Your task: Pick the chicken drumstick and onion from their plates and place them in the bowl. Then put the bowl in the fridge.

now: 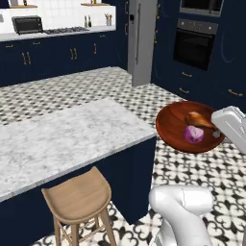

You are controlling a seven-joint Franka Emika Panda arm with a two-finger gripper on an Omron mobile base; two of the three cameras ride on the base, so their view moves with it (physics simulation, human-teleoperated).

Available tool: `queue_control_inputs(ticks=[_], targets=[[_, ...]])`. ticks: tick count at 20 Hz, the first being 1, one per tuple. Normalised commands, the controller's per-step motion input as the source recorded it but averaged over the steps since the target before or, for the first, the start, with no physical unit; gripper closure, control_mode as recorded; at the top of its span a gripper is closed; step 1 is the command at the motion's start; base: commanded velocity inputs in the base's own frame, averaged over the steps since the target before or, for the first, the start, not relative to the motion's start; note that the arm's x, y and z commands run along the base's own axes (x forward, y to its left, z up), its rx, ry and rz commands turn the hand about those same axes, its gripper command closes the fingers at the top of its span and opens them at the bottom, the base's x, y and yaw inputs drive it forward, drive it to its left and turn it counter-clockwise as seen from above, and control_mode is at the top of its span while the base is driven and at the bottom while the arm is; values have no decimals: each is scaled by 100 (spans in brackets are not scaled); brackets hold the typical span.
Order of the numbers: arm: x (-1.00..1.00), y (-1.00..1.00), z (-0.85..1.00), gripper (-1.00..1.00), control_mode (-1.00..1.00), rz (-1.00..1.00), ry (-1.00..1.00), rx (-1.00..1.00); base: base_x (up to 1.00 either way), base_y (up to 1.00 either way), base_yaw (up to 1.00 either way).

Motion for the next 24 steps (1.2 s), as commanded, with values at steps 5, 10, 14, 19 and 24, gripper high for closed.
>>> queue_control_inputs(ticks=[5,10,14,19,24], targets=[[0,0,0,100,100,0,0,0,13,-100,-33],[0,0,0,100,100,0,0,0,56,-100,-28],[0,0,0,100,100,0,0,0,100,-100,0],[0,0,0,100,100,0,0,0,100,-90,46],[0,0,0,100,100,0,0,0,100,-74,58]])
